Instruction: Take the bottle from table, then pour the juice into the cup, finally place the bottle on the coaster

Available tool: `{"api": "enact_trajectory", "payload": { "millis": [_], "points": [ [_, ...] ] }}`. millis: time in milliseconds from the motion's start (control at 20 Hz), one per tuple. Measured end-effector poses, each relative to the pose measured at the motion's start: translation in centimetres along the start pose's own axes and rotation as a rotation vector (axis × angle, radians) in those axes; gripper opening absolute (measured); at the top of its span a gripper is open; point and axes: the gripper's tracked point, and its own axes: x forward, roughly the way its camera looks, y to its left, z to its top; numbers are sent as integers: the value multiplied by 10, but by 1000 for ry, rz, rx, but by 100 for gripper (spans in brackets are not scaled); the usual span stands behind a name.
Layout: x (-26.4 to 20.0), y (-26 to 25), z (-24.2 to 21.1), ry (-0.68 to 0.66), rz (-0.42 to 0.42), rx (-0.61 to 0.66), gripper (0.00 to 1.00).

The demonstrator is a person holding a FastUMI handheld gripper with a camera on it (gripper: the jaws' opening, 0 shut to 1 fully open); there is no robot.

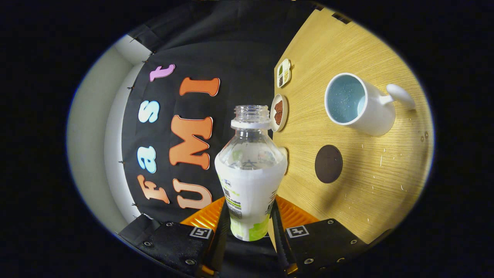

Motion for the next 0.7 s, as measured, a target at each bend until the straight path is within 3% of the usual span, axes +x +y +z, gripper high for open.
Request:
{"api": "enact_trajectory", "payload": {
  "millis": [700],
  "points": [
    [9,-8,9,1,-18,151,55]
  ]
}}
